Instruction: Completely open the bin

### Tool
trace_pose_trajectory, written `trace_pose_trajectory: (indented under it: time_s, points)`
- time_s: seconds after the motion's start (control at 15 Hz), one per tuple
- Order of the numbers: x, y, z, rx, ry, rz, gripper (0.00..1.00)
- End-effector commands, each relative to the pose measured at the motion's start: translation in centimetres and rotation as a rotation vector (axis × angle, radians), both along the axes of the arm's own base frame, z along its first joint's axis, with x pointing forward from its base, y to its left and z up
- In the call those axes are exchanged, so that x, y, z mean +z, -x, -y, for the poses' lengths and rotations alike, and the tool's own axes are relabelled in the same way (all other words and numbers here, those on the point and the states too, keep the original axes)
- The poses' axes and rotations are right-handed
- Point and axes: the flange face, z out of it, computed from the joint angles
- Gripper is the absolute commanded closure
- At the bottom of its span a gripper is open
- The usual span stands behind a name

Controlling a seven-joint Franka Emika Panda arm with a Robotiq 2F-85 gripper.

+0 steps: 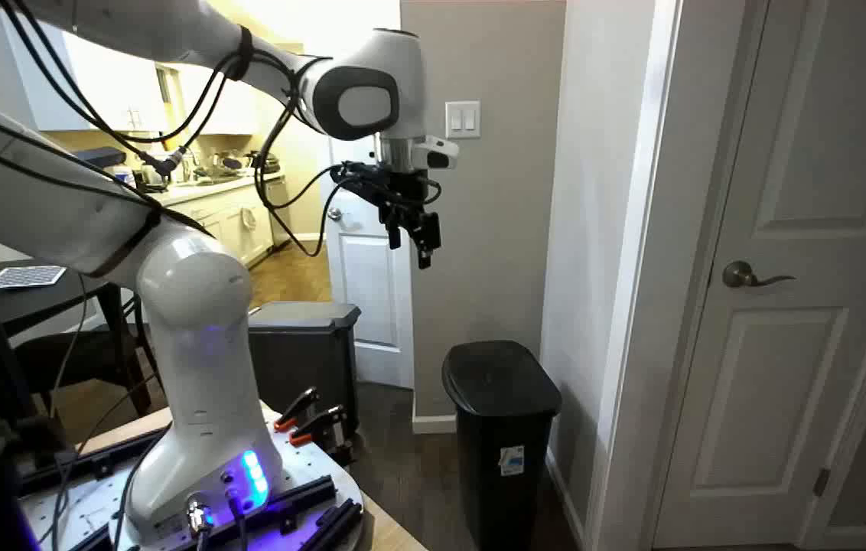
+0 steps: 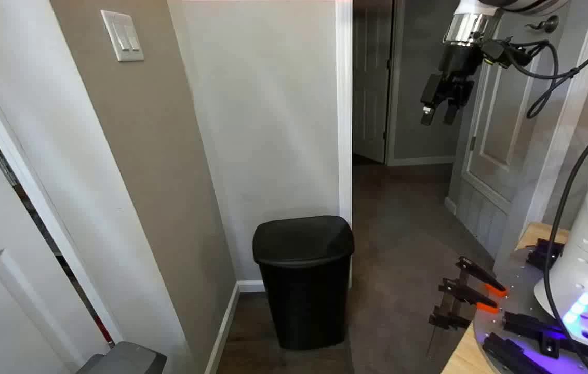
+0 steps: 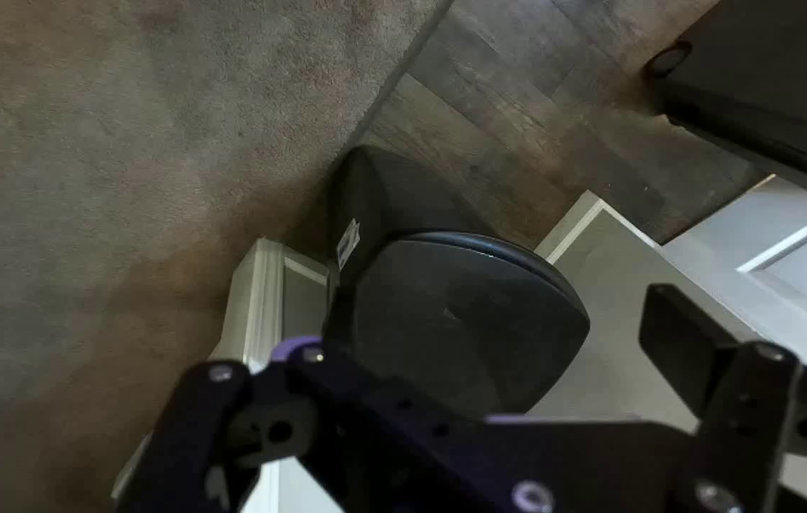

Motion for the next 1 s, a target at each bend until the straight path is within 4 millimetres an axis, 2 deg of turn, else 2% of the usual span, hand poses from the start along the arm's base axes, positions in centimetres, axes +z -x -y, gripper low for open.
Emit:
trace_pose_trajectory:
  time_s: [0.0, 0.73, 0.93]
  points:
    - [0.1, 0.0, 0.0, 0.000, 0.000, -0.001, 0.00]
    - [0.1, 0.0, 0.0, 0.000, 0.000, -0.001, 0.00]
    - [-0.4, -1.9, -0.3, 0.023, 0.020, 0.035, 0.00]
